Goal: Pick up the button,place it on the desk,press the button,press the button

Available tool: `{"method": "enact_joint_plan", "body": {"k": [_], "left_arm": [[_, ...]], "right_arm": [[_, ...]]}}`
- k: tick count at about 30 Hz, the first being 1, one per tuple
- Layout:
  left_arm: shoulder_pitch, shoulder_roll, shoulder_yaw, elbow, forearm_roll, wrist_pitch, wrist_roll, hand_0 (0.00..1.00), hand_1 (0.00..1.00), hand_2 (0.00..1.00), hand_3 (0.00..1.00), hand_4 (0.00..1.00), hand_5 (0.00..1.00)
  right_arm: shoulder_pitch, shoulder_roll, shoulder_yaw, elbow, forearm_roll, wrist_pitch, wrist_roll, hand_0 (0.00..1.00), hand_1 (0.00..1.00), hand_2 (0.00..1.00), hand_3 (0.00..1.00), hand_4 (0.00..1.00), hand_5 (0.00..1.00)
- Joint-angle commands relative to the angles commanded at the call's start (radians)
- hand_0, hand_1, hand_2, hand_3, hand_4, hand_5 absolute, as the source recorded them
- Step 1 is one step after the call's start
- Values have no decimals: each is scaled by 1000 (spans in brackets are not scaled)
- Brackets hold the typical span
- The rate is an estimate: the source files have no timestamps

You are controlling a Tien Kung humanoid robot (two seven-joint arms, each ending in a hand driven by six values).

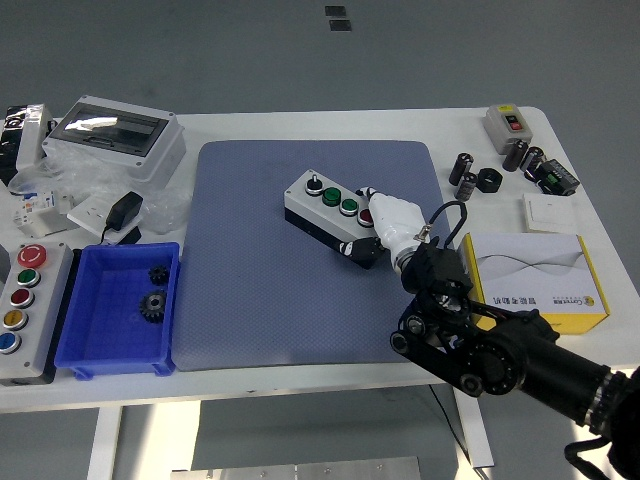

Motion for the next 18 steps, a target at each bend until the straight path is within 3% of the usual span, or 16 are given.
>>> {"method": "enact_joint_plan", "body": {"k": [3, 4, 9, 10, 12, 18], "left_arm": [[1, -1, 0, 0, 0, 0, -1, 624, 585, 526, 580, 630, 131], [1, -1, 0, 0, 0, 0, -1, 624, 585, 526, 581, 633, 133], [2, -3, -1, 0, 0, 0, -3, 624, 585, 526, 581, 633, 133], [2, -3, -2, 0, 0, 0, -3, 624, 586, 527, 582, 635, 133], [2, -4, -3, 0, 2, 0, -4, 624, 586, 527, 582, 635, 133], [4, -5, -10, 0, 9, -1, -5, 624, 585, 527, 583, 637, 135]], "right_arm": [[-5, -12, 2, 19, 11, -9, 28, 117, 322, 353, 629, 301, 75], [-8, -18, 3, 28, 16, -15, 42, 92, 300, 331, 514, 193, 2], [-27, -60, 6, 92, 81, -45, 145, 92, 300, 331, 514, 193, 2], [-32, -70, 7, 105, 96, -48, 164, 93, 298, 337, 394, 141, 2], [-41, -93, 8, 138, 123, -47, 204, 93, 298, 337, 394, 141, 2], [-47, -207, -37, 272, 100, 45, 346, 92, 293, 341, 375, 122, 2]]}}
